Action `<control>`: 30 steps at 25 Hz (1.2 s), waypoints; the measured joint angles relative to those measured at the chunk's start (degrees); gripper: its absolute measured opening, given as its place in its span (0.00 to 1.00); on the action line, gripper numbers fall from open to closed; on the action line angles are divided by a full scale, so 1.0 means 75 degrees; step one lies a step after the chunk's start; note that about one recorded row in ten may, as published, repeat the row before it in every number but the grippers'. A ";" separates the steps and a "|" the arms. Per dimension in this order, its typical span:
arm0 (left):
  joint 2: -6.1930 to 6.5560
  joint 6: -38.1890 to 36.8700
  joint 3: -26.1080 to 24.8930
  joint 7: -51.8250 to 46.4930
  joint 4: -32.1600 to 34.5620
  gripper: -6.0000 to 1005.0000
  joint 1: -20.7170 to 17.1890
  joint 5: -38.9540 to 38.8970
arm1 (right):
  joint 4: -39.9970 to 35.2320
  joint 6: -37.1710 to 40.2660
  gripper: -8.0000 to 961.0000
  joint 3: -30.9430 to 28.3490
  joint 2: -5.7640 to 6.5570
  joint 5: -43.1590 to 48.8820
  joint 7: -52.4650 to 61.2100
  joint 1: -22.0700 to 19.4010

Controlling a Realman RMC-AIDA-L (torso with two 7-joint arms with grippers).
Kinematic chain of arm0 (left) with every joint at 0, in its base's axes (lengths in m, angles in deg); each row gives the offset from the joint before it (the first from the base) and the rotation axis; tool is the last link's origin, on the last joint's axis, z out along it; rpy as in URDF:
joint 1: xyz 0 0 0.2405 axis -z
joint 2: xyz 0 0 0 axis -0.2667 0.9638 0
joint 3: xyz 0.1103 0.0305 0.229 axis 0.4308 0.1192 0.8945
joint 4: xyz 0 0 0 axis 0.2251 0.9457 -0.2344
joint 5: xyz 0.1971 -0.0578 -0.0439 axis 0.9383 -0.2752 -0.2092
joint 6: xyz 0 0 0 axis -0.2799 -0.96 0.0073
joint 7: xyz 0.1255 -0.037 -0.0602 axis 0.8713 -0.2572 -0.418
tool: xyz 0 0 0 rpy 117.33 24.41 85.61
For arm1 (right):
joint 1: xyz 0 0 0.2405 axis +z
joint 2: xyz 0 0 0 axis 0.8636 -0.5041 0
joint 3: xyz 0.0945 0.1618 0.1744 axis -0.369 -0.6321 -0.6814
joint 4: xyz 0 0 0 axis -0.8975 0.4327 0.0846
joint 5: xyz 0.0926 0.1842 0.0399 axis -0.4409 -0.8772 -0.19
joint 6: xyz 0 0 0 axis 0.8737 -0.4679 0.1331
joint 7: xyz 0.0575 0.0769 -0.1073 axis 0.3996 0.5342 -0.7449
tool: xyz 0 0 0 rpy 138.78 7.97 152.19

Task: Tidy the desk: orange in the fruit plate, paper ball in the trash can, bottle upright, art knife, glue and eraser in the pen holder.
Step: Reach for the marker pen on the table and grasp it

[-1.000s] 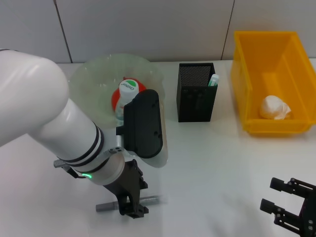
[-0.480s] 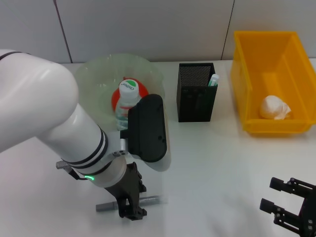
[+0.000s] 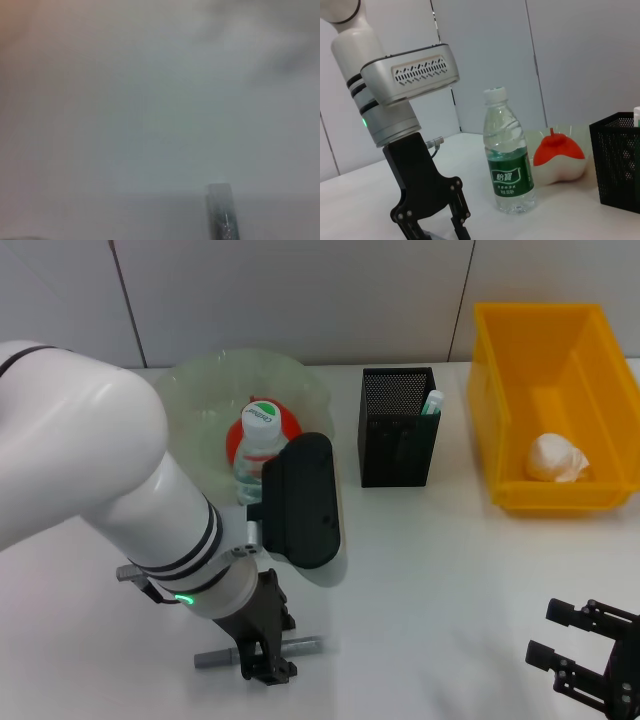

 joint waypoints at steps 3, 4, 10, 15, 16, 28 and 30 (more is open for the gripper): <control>-0.0001 0.0040 0.0080 -0.0007 0.0000 0.50 0.0011 0.0046 | -0.0003 0.0000 0.61 0.0000 0.0000 0.0000 0.0000 0.0005; -0.0001 0.0071 0.0120 -0.0010 0.0001 0.50 0.0016 0.0075 | -0.0009 0.0000 0.61 0.0000 0.0000 0.0000 0.0001 0.0011; 0.0003 0.0111 0.0185 0.0008 0.0107 0.46 0.0011 0.0143 | -0.0012 -0.0001 0.61 0.0000 0.0000 0.0000 0.0026 0.0011; 0.0004 0.0123 0.0280 0.0040 0.0306 0.38 -0.0038 0.0123 | -0.0011 0.0000 0.61 -0.0011 0.0000 0.0000 0.0051 0.0012; 0.0004 0.0123 0.0280 0.0040 0.0306 0.36 -0.0038 0.0123 | -0.0011 0.0000 0.61 -0.0012 0.0000 0.0000 0.0056 0.0012; 0.0000 -0.0153 0.0375 0.0011 0.0884 0.01 -0.0200 0.0232 | 0.0033 0.0146 0.61 -0.0232 0.0013 -0.0019 0.0081 -0.0049; 0.0004 -0.0142 0.0380 0.0011 0.1125 0.00 -0.0291 0.0290 | 0.0037 0.0215 0.61 -0.0270 0.0018 -0.0019 0.0082 -0.0052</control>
